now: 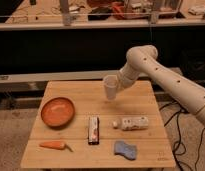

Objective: Pick up the ceramic cup

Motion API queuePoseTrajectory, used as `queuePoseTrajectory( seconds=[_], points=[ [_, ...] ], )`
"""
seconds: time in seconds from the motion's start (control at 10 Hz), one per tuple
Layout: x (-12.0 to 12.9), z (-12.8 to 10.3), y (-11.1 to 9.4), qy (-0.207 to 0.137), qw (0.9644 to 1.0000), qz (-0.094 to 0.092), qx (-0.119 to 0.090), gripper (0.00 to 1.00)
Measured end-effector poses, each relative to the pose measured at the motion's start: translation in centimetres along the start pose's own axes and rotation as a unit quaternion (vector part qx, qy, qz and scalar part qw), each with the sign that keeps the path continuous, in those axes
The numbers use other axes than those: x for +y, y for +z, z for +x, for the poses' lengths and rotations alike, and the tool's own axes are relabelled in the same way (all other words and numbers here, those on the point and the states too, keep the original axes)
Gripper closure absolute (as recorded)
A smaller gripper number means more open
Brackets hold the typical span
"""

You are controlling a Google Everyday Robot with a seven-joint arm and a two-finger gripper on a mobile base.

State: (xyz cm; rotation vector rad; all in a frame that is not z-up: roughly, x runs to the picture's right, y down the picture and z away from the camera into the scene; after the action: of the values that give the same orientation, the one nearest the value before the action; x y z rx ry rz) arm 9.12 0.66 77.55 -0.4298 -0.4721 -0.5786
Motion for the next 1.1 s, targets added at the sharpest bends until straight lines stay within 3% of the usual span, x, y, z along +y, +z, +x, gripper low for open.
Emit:
queuePoseTrajectory(
  seconds=[1.1],
  points=[
    [-0.99,-0.25,-0.84,-0.026,0.9996,-0.013,0.008,1.00]
  ],
)
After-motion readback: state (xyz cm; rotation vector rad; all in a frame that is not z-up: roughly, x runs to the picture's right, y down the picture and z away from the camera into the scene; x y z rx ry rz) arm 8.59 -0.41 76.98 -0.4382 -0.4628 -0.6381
